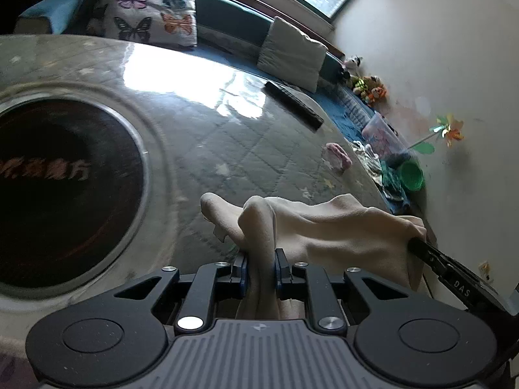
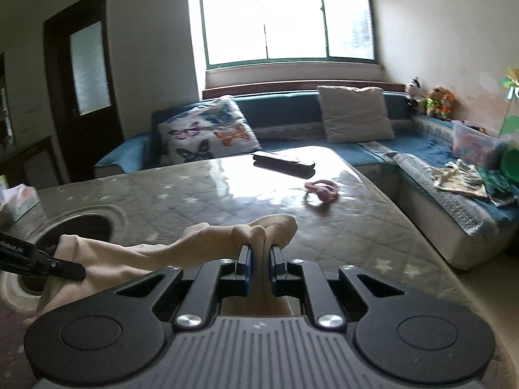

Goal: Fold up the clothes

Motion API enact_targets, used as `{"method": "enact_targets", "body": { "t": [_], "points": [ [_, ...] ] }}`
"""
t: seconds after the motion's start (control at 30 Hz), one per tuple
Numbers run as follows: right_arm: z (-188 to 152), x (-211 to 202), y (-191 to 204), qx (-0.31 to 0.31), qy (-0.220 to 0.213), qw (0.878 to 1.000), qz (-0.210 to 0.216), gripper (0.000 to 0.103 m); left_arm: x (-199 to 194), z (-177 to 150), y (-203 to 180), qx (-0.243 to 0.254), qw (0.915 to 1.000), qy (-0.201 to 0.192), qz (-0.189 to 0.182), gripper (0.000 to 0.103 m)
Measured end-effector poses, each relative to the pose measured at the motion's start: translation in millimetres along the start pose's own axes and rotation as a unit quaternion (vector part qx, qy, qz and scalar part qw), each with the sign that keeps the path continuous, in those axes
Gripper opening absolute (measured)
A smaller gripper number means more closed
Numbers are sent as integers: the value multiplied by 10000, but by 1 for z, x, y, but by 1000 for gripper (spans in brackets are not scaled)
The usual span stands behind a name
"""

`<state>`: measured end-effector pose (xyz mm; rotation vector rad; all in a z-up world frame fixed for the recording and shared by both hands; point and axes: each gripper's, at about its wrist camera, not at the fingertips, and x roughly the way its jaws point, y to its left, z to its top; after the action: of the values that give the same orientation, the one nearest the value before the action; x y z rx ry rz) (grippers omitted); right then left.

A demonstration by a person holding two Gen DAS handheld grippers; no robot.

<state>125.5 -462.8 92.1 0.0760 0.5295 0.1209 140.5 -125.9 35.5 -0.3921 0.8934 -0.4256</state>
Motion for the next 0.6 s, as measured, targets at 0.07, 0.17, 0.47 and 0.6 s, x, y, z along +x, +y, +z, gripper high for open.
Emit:
{"method": "enact_targets", "body": {
  "t": [0.07,0.17,0.47,0.6],
  "points": [
    [-1,6,-10,67,33,9999,-83,10,10,2,-4,86,9999,80,58,19],
    [-5,19,-20,173,243,9992,-263,13,21,2,-6,168,9993,158,282,23],
    [-13,27,-19,144,370,9992,-105,17,19,-1,-8,577,9955,-27,757,38],
    [-11,39,6,-4,510,9980,371,27,17,-7,-24,1009,9906,-164,909,44]
  ]
}}
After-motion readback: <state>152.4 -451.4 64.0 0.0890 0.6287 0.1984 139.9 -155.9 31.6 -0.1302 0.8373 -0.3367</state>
